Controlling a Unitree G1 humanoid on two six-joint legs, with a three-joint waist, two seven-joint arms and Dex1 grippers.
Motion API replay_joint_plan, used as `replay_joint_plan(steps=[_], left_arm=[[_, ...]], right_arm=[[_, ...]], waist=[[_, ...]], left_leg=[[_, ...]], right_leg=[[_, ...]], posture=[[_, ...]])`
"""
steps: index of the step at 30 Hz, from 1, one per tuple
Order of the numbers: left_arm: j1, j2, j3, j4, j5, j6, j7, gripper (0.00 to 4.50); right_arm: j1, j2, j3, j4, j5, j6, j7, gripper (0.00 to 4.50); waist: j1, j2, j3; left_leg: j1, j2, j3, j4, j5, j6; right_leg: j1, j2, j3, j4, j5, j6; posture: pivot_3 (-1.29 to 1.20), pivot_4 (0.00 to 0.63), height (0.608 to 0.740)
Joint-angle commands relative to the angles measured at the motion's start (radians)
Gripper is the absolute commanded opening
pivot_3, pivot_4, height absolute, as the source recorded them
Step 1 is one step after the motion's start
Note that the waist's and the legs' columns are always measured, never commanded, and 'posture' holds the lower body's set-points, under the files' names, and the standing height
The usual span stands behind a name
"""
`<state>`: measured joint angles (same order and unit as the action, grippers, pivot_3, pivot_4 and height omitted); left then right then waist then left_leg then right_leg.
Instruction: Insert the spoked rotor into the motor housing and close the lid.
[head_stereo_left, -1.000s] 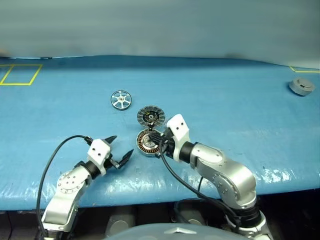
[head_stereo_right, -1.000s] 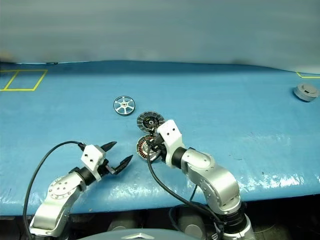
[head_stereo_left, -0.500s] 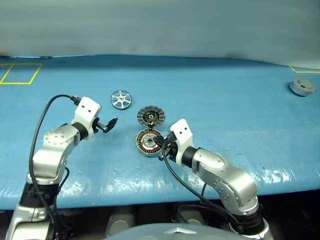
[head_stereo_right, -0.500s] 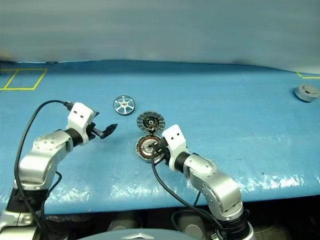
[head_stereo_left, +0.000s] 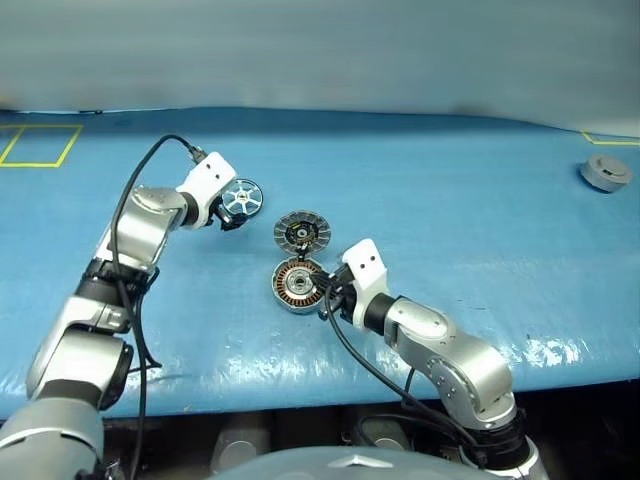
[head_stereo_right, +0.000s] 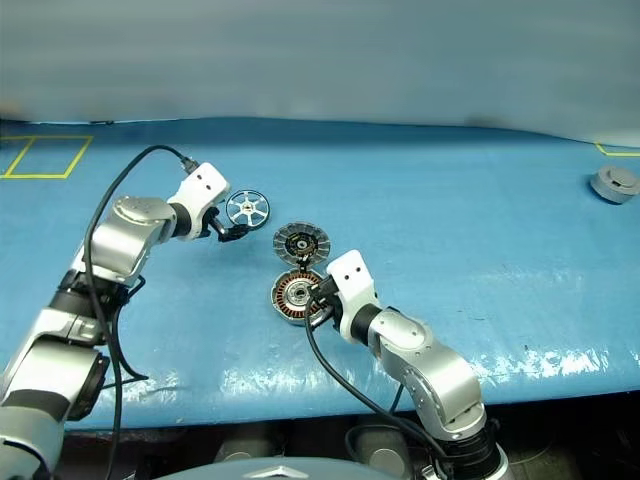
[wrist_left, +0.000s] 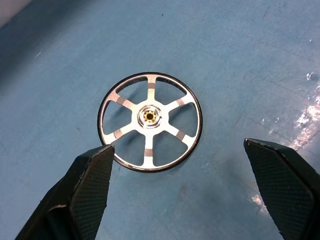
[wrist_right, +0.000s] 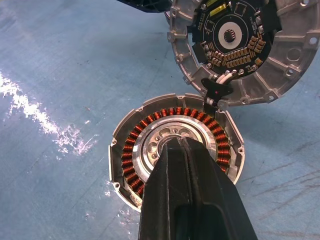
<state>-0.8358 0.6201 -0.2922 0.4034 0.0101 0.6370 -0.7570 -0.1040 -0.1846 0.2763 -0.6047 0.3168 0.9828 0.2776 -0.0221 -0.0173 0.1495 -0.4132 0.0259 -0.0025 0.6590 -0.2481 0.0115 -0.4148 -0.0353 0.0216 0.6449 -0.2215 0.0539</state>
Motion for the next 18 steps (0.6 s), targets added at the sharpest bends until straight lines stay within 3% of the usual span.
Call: replay_joint_plan(steps=[1,10,18], left_arm=[[-0.12,-0.024,-0.044,0.124,0.055,-0.023,-0.06,4.5],[-0.335,-0.09,-0.207,0.416,0.199,-0.033,-0.251,4.5],[-0.428,-0.167,-0.174,0.618,0.234,-0.052,-0.21,4.5]], right_arm=[[-0.01,0.005,-0.003,-0.02,0.003,-0.024,-0.006,0.03],[-0.023,-0.006,-0.006,-0.012,0.007,-0.022,0.002,0.03],[-0.029,-0.021,-0.003,-0.011,0.011,-0.021,0.013,0.03]], waist=[[0.001,0.0,0.0],[-0.004,-0.001,0.001],[-0.002,-0.002,0.001]], left_leg=[[-0.001,0.0,0.0,0.001,0.0,0.0],[-0.002,0.0,-0.001,0.002,0.0,0.0],[-0.004,0.0,-0.001,0.003,0.0,0.001]], right_leg=[[0.0,0.0,0.0,0.0,0.0,0.0],[0.0,0.0,-0.001,0.0,0.0,0.001],[-0.001,0.0,-0.001,0.0,0.0,0.001]], posture=[[0.0,0.15,0.74],[0.0,0.15,0.74],[0.0,0.15,0.74]])
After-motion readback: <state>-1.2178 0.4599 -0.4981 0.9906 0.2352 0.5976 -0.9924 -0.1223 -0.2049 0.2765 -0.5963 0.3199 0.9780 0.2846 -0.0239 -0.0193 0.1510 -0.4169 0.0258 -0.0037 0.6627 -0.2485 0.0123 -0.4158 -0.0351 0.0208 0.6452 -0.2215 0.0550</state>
